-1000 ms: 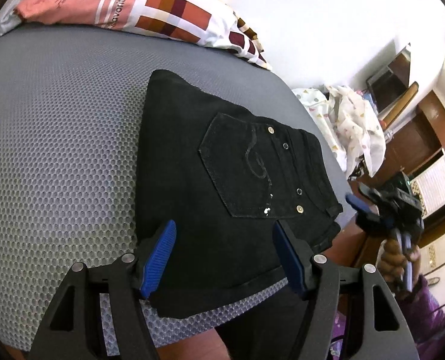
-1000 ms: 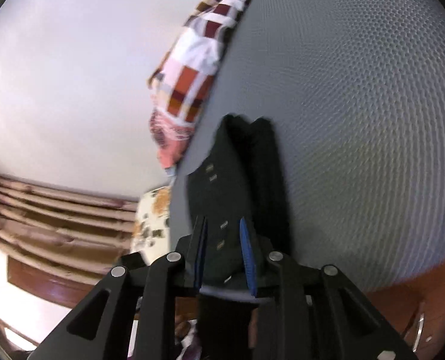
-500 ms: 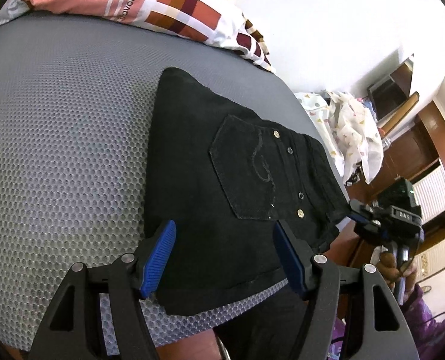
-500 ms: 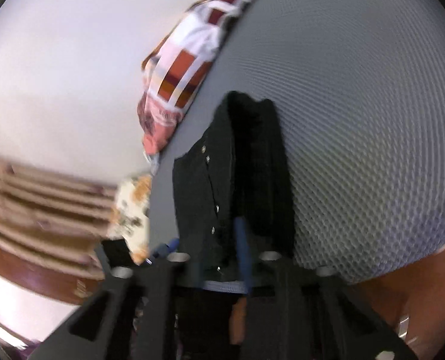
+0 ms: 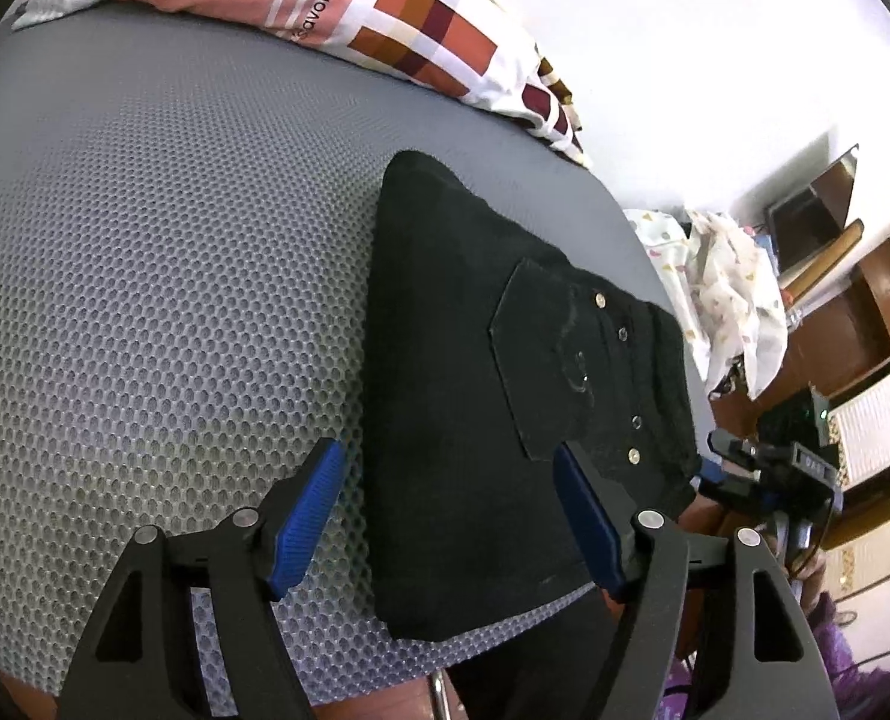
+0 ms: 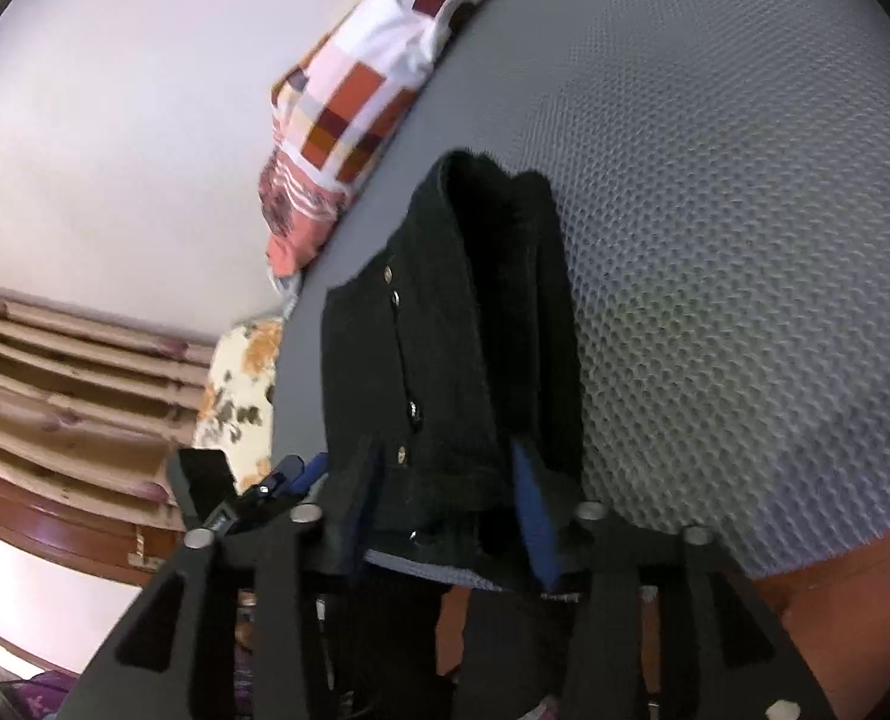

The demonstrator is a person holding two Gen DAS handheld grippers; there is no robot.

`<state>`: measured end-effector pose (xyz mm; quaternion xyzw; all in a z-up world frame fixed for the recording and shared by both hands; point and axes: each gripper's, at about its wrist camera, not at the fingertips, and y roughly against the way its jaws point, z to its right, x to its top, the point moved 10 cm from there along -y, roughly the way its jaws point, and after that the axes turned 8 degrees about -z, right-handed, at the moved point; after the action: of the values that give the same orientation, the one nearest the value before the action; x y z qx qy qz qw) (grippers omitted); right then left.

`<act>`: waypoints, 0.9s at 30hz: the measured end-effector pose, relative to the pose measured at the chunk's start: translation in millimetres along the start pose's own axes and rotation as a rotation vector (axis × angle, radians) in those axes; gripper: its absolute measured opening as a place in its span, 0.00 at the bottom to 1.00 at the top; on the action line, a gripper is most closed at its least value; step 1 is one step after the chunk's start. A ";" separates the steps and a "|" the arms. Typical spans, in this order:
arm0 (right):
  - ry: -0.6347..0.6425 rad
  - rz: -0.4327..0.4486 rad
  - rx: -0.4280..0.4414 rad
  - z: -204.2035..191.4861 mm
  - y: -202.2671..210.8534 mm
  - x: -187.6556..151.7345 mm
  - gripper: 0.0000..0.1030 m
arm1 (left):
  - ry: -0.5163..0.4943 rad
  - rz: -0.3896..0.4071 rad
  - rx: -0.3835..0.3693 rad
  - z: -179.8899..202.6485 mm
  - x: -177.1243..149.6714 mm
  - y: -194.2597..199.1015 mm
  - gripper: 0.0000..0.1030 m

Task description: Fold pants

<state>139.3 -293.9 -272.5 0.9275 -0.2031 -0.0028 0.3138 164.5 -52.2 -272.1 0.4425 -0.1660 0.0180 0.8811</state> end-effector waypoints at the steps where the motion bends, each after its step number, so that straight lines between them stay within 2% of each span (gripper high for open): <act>1: 0.021 -0.006 -0.029 -2.3 -1.4 0.0 0.14 | -0.007 -0.003 0.008 1.0 -0.1 -0.6 0.70; 2: 0.029 -0.007 -0.025 -5.9 0.3 -0.8 0.14 | -0.013 -0.002 0.014 1.9 0.1 -0.5 0.70; 6: 0.006 0.030 0.116 -40.0 28.5 -10.6 0.11 | -0.034 0.008 0.026 7.1 5.5 8.7 0.70; 9: -0.005 0.055 0.165 -53.5 46.4 -20.8 0.10 | -0.063 0.042 0.045 9.1 10.9 22.3 0.72; 10: -0.016 0.050 0.165 -48.6 44.8 -24.4 0.10 | -0.074 0.053 0.055 9.2 12.2 24.5 0.75; 12: -0.044 0.015 0.083 -21.0 26.8 -33.1 0.10 | -0.075 0.051 0.065 5.6 10.9 21.7 0.76; 13: -0.093 -0.022 0.072 -3.5 14.6 -38.2 0.10 | -0.068 0.040 0.067 3.0 9.3 18.5 0.76; 15: -0.198 -0.038 0.143 21.8 3.9 -44.6 0.08 | -0.055 -0.001 0.069 -1.8 3.4 7.4 0.76; 16: -0.205 -0.031 0.156 23.5 5.5 -44.0 0.08 | -0.054 -0.012 0.076 -4.5 1.1 4.1 0.76; 18: -0.153 -0.021 0.102 15.7 10.3 -41.7 0.08 | -0.055 -0.022 0.092 -8.2 -1.4 0.3 0.76; 22: -0.085 -0.018 0.071 -4.1 19.1 -39.9 0.08 | -0.053 -0.022 0.087 -7.6 -0.9 -2.0 0.76; 24: -0.077 -0.035 0.015 9.1 11.5 -42.6 0.08 | -0.061 -0.027 0.094 -7.3 -0.3 -5.4 0.76; 27: -0.129 -0.029 0.066 20.9 6.7 -40.3 0.07 | -0.053 -0.054 0.097 -10.6 -4.9 -14.8 0.76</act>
<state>97.1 -295.6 -290.3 0.9381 -0.2096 -0.0606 0.2691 165.5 -52.2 -290.9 0.4895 -0.1764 -0.0096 0.8540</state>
